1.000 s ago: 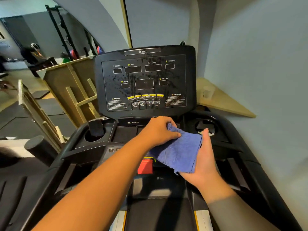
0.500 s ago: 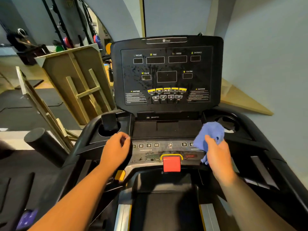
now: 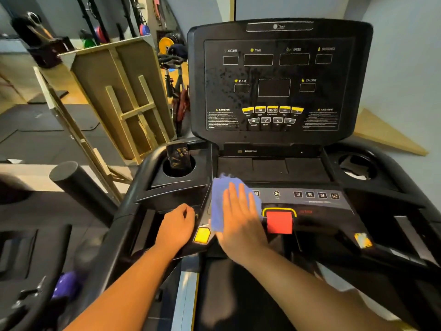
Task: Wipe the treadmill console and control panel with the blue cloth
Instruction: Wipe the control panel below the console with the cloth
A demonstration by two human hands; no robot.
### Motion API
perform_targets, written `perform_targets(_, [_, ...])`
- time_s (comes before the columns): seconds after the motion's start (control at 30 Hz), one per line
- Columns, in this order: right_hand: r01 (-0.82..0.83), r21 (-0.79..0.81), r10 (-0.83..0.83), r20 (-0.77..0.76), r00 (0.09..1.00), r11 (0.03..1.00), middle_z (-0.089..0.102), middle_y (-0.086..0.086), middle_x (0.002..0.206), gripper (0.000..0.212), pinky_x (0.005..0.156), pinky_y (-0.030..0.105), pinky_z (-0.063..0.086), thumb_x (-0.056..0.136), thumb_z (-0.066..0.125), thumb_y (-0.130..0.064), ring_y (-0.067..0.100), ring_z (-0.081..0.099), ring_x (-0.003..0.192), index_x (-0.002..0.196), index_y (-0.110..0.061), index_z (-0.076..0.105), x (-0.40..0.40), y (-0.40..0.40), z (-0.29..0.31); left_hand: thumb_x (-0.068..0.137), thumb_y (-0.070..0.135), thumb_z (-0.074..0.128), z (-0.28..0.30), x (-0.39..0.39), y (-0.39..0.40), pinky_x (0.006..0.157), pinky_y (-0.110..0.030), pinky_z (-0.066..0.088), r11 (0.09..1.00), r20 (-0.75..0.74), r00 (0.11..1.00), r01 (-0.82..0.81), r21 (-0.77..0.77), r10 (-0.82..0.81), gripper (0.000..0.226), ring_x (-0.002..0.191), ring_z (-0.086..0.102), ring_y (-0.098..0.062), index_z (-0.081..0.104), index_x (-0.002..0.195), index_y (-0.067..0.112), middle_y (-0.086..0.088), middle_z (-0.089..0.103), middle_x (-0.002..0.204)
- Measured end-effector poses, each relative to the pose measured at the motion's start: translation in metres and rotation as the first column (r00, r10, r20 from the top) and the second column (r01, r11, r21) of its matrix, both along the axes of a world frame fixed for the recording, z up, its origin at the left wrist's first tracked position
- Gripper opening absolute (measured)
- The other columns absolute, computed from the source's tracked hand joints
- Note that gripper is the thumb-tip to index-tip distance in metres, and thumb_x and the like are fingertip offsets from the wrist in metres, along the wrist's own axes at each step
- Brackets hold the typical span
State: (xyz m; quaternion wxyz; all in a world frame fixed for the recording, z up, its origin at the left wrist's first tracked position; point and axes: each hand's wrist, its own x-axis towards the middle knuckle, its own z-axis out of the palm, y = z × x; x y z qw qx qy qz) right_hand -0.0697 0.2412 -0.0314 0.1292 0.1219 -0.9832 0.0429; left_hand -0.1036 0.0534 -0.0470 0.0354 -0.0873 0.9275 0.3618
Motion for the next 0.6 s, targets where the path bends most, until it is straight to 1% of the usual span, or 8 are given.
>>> perform_targets(0.17, [-0.187,0.032,0.188,-0.029,0.982,0.982,0.035,0.019,0.159,0.084,0.12,0.046,0.017,0.074,0.059,-0.023,0.037,0.031,0.148,0.151,0.0,0.035,0.01,0.048,-0.001,0.104,0.03,0.045,0.002,0.0,0.0,0.072,-0.033,0.045,1.0,-0.003,1.0,0.007,0.022,-0.007,0.031,0.078,0.063,-0.012,0.066,0.086,0.019,0.0,0.07,0.084])
perform_targets(0.23, [-0.184,-0.057,0.178,-0.103,0.979,0.981,0.037,0.018,0.158,0.079,0.119,0.051,0.025,0.08,0.064,-0.018,0.034,0.03,0.148,0.152,-0.001,0.035,0.022,0.082,0.0,0.105,0.03,0.045,0.003,0.0,0.0,0.07,-0.03,0.046,0.999,-0.003,1.0,0.023,0.023,-0.023,0.031,0.079,0.065,-0.012,0.067,0.088,0.018,0.001,0.07,0.083])
perform_targets(0.3, [-0.12,-0.196,0.085,-0.174,0.981,0.973,0.047,0.015,0.146,0.067,0.114,0.055,0.034,0.086,0.063,-0.015,0.034,0.042,0.138,0.147,-0.003,0.04,0.029,0.115,0.002,0.106,0.029,0.044,0.002,0.0,0.001,0.065,-0.026,0.043,0.999,-0.004,0.999,0.035,0.012,-0.035,0.032,0.077,0.065,-0.013,0.067,0.087,0.018,0.001,0.069,0.081])
perform_targets(0.33, [-0.026,-0.241,-0.011,-0.148,0.989,0.97,0.048,0.014,0.141,0.063,0.111,0.055,0.036,0.088,0.063,-0.018,0.036,0.045,0.133,0.145,-0.006,0.04,0.03,0.126,0.005,0.105,0.028,0.044,0.002,0.0,0.001,0.063,-0.025,0.042,0.999,-0.008,0.999,0.037,0.008,-0.037,0.032,0.076,0.064,-0.013,0.066,0.084,0.018,0.001,0.069,0.079])
perform_targets(0.4, [0.228,-0.207,-0.248,-0.071,0.966,0.951,0.045,0.016,0.145,0.064,0.113,0.054,0.034,0.091,0.062,-0.03,0.04,0.041,0.137,0.146,-0.004,0.04,0.024,0.133,0.004,0.105,0.027,0.045,0.004,0.002,0.002,0.062,-0.026,0.041,0.999,-0.024,0.999,0.036,0.009,-0.036,0.033,0.073,0.064,-0.014,0.064,0.078,0.019,0.0,0.068,0.076])
perform_targets(0.47, [0.38,-0.1,-0.384,-0.022,0.923,0.92,0.043,0.025,0.15,0.072,0.118,0.056,0.027,0.093,0.053,-0.04,0.047,0.034,0.142,0.148,0.004,0.037,0.011,0.113,0.0,0.104,0.026,0.046,0.006,0.004,0.003,0.063,-0.03,0.044,1.0,-0.028,0.999,0.03,0.004,-0.03,0.034,0.072,0.064,-0.016,0.063,0.075,0.02,-0.001,0.068,0.074])
perform_targets(0.53, [0.357,-0.066,-0.358,-0.017,0.933,0.932,0.043,0.028,0.149,0.075,0.117,0.059,0.027,0.093,0.055,-0.045,0.049,0.034,0.142,0.147,0.006,0.04,0.001,0.072,-0.001,0.102,0.027,0.046,0.006,0.006,0.002,0.069,-0.035,0.05,1.0,-0.004,1.0,0.022,-0.007,-0.022,0.035,0.074,0.065,-0.019,0.064,0.074,0.019,-0.002,0.068,0.074])
perform_targets(0.6, [0.174,-0.049,-0.176,-0.04,0.984,0.984,0.038,0.028,0.154,0.079,0.118,0.061,0.026,0.09,0.061,-0.043,0.048,0.031,0.144,0.149,0.003,0.039,-0.005,0.03,-0.001,0.1,0.028,0.046,0.007,0.008,0.002,0.074,-0.038,0.052,1.0,0.044,0.999,0.018,-0.01,-0.018,0.035,0.075,0.066,-0.022,0.065,0.074,0.016,-0.003,0.069,0.074])
